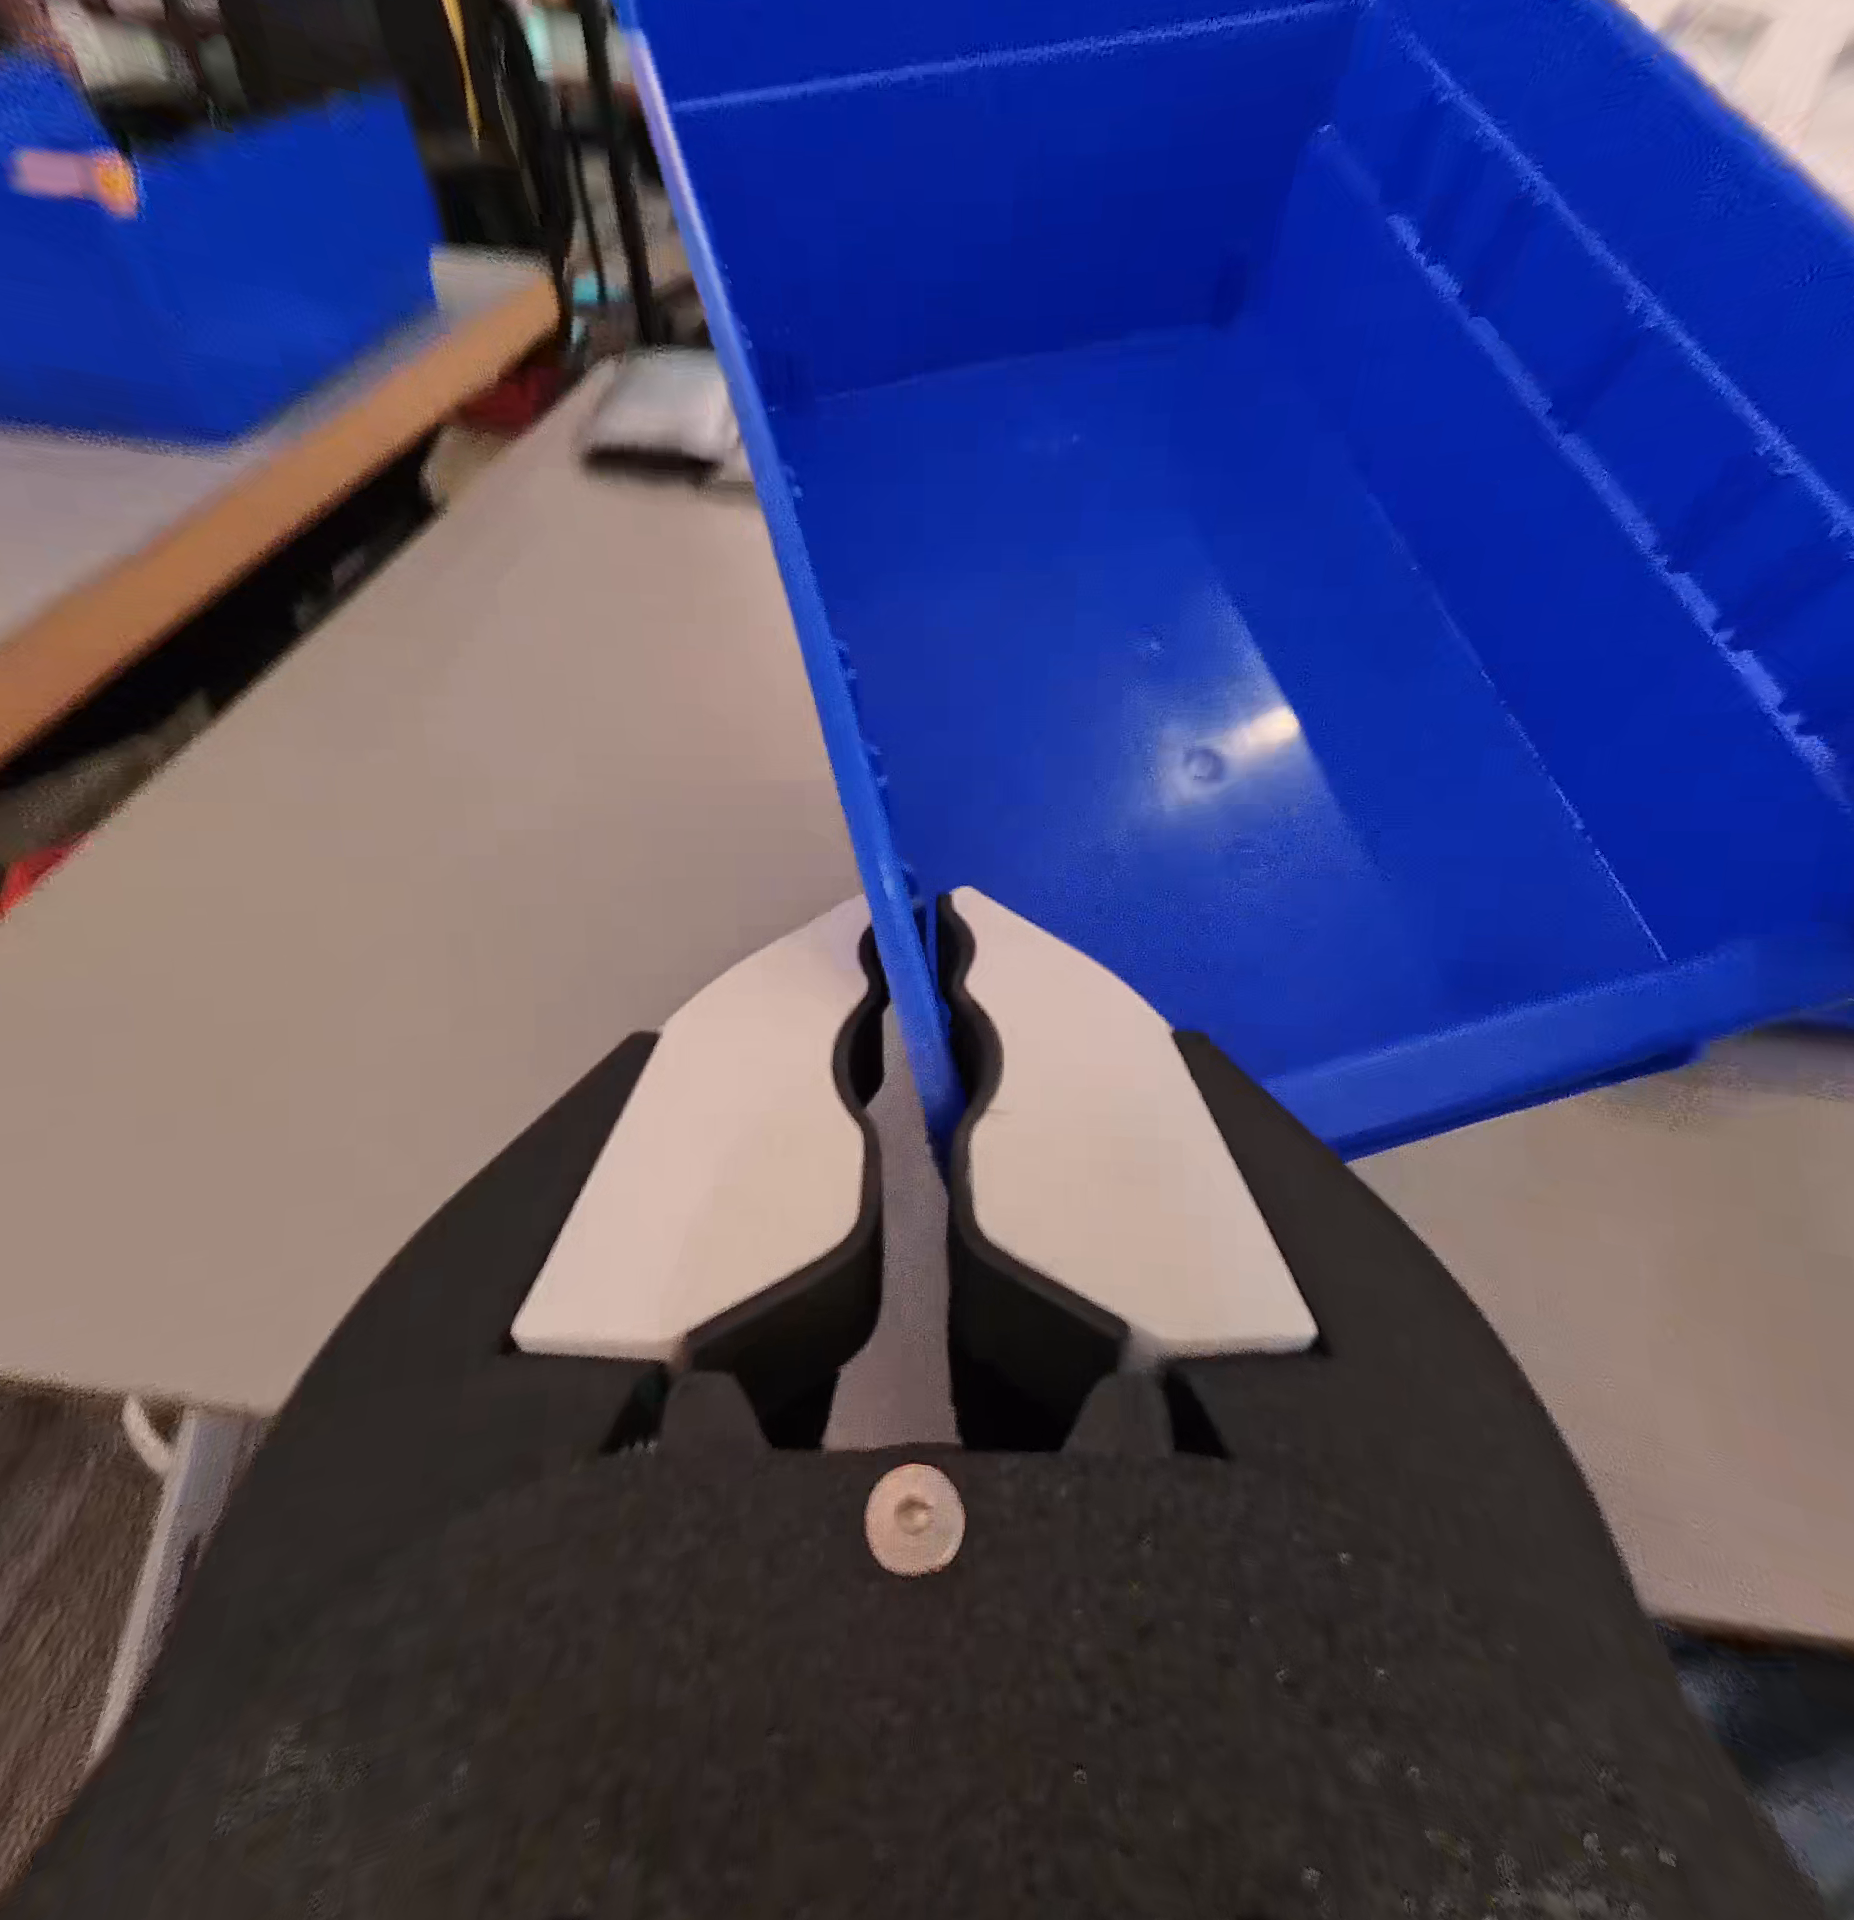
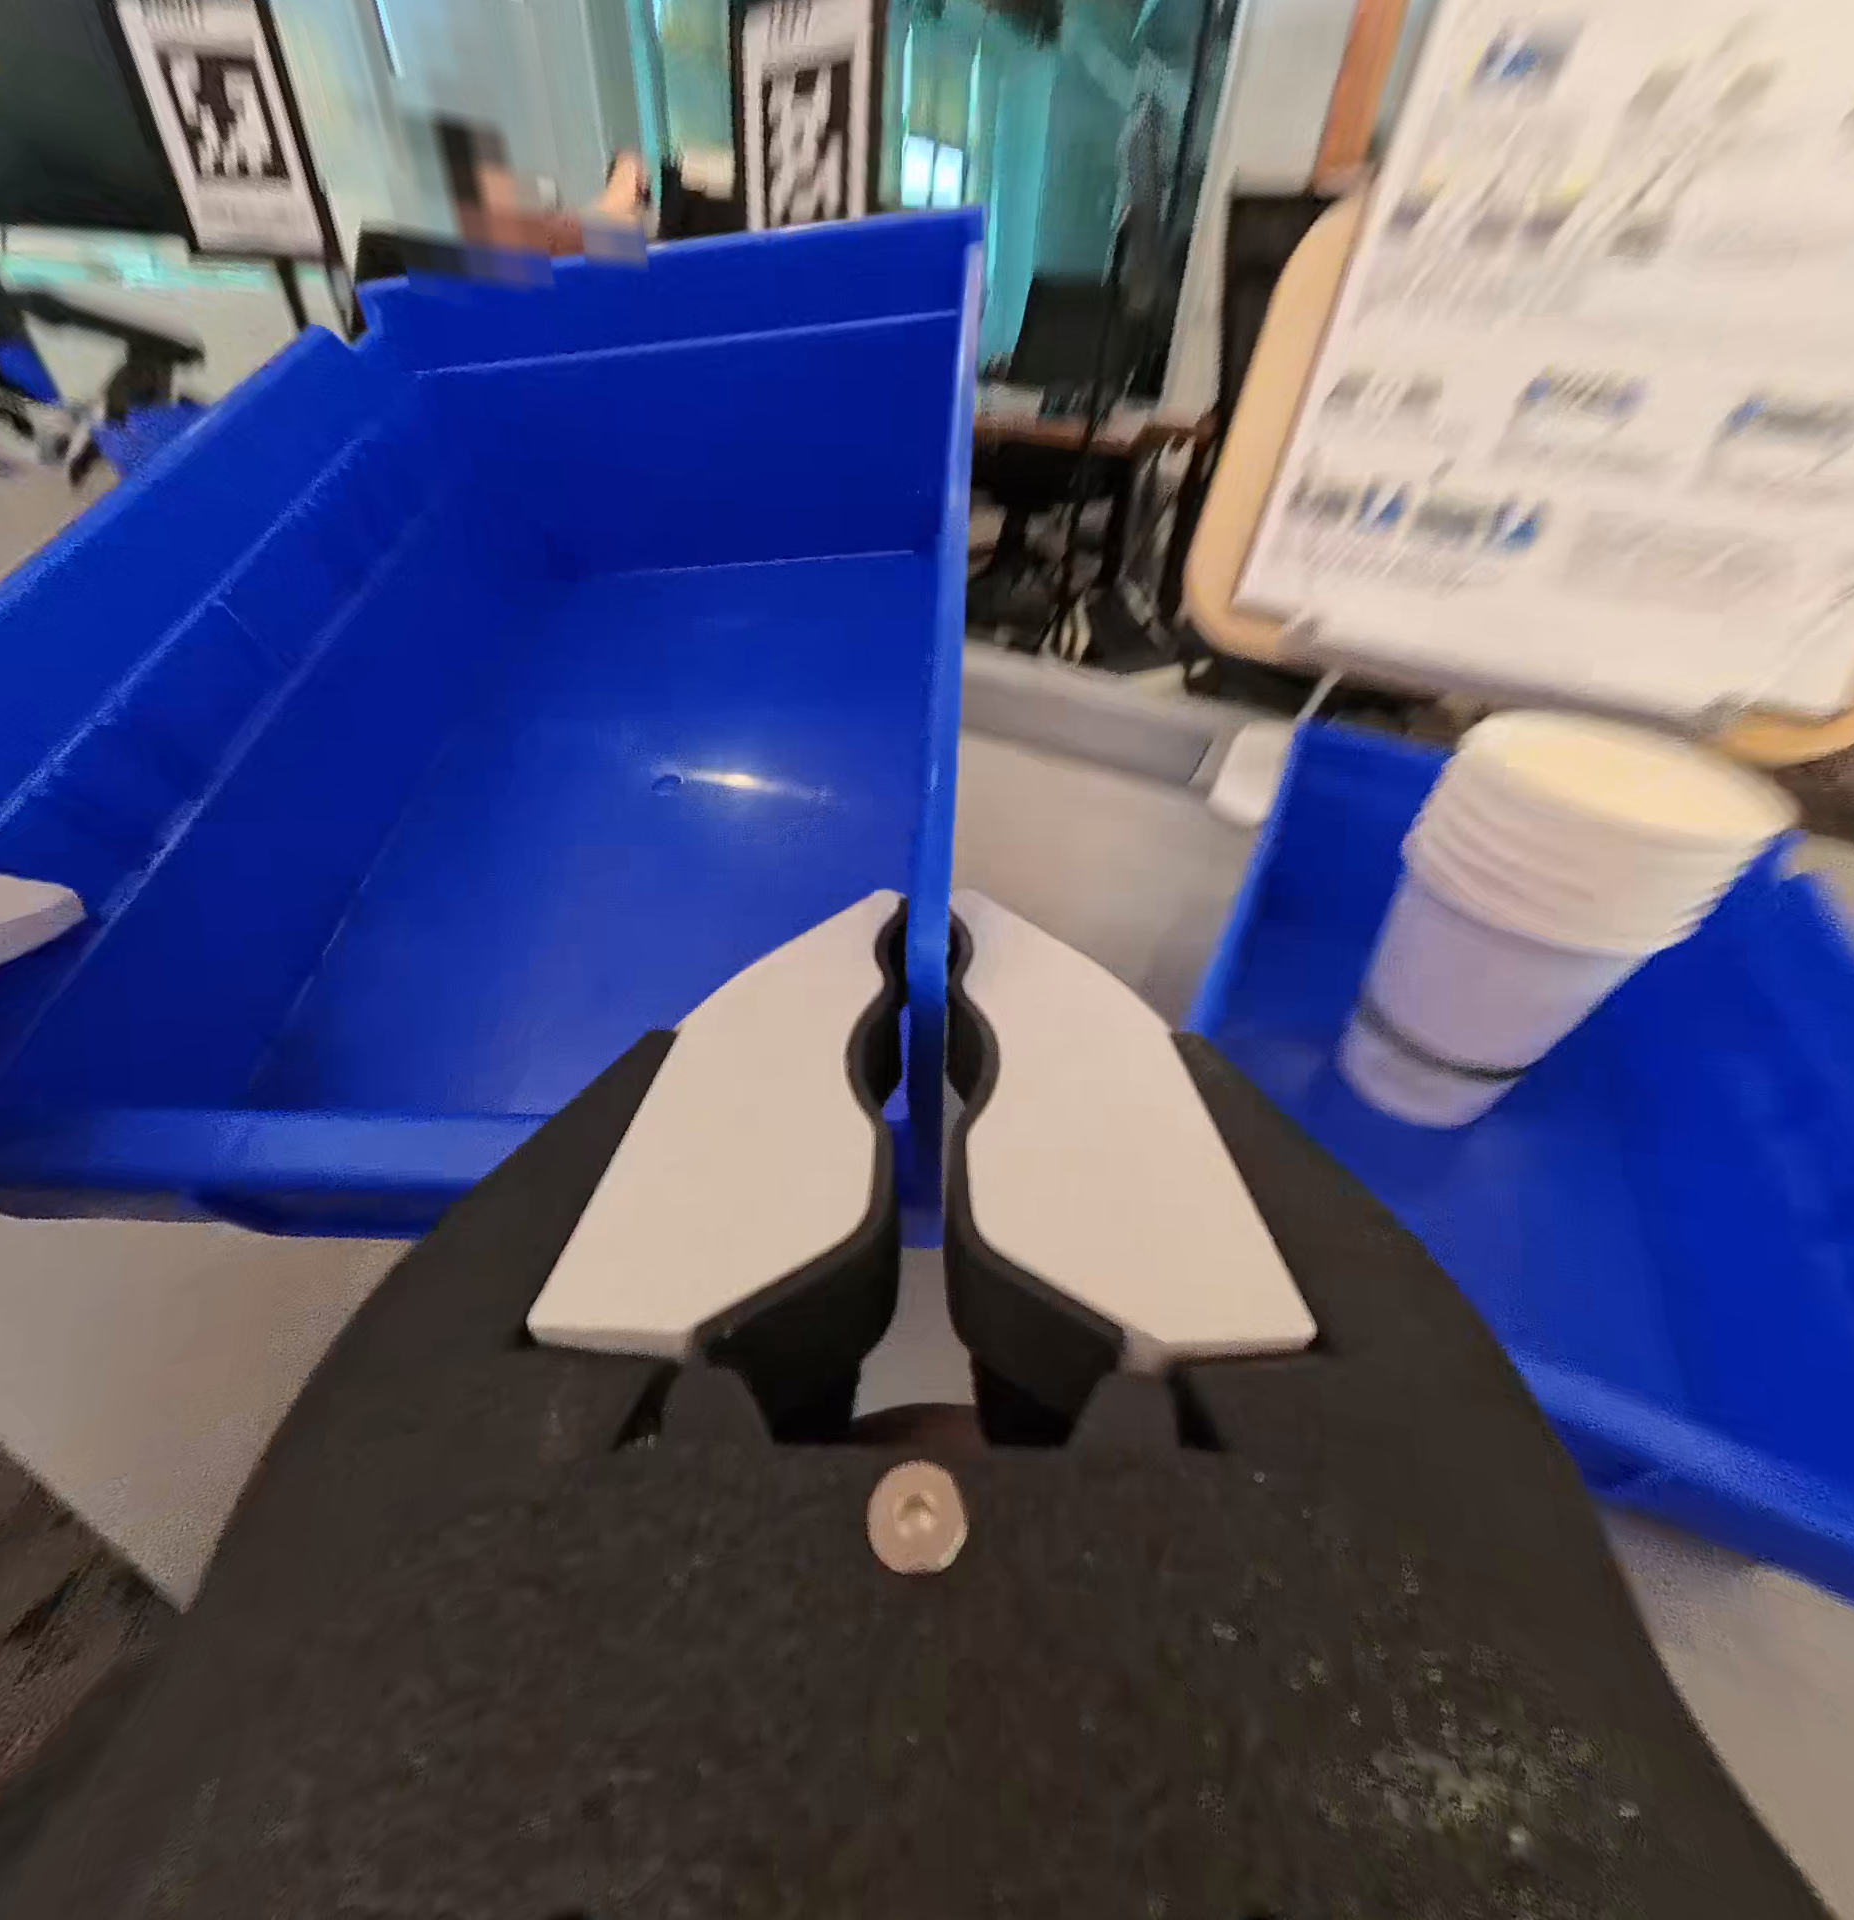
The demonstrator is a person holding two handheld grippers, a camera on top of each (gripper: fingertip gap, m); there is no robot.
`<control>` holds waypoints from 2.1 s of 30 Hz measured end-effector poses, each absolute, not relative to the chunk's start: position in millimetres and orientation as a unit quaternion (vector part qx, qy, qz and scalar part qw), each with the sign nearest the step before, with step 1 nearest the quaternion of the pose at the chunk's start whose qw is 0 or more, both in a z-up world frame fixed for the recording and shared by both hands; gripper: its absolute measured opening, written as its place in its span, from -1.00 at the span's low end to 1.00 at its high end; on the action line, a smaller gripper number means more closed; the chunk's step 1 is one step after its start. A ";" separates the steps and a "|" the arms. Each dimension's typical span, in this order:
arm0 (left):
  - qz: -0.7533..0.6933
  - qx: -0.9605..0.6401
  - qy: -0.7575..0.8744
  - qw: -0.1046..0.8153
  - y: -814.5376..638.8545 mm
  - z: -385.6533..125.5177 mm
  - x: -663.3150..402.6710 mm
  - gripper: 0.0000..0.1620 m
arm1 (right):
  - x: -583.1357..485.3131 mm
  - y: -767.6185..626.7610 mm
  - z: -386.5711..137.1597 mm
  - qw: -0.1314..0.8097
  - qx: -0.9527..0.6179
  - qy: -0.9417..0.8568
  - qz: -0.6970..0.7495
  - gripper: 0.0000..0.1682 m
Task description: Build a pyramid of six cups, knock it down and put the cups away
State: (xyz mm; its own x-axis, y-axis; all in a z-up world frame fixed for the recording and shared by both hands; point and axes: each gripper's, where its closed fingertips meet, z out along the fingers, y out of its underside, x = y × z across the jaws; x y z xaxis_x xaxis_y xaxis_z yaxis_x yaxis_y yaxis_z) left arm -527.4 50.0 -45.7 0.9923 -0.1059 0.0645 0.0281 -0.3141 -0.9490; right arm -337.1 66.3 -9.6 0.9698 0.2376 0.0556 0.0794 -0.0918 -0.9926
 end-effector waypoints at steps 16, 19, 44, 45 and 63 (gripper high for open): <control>-0.201 -0.759 0.240 0.571 104.1 48.8 -40.0 -0.91 | 142.0 33.0 68.0 0.635 -0.758 0.072 -0.133 -0.97; -0.168 -0.787 0.249 0.539 117.9 0.4 17.1 -0.93 | 198.0 47.0 -3.9 0.589 -0.797 0.098 -0.094 -0.96; -0.236 -0.706 0.339 0.575 65.2 11.2 -60.0 -0.40 | 231.4 38.6 -26.2 0.644 -0.753 0.116 -0.071 -0.33; -0.228 -0.709 0.324 0.584 74.2 16.0 -90.0 -0.40 | 216.1 44.5 -22.4 0.648 -0.752 0.104 -0.067 -0.33; -0.160 -0.847 0.189 0.471 170.9 -126.4 -249.5 -0.76 | -78.0 111.7 -119.1 0.577 -0.815 0.042 -0.023 -0.91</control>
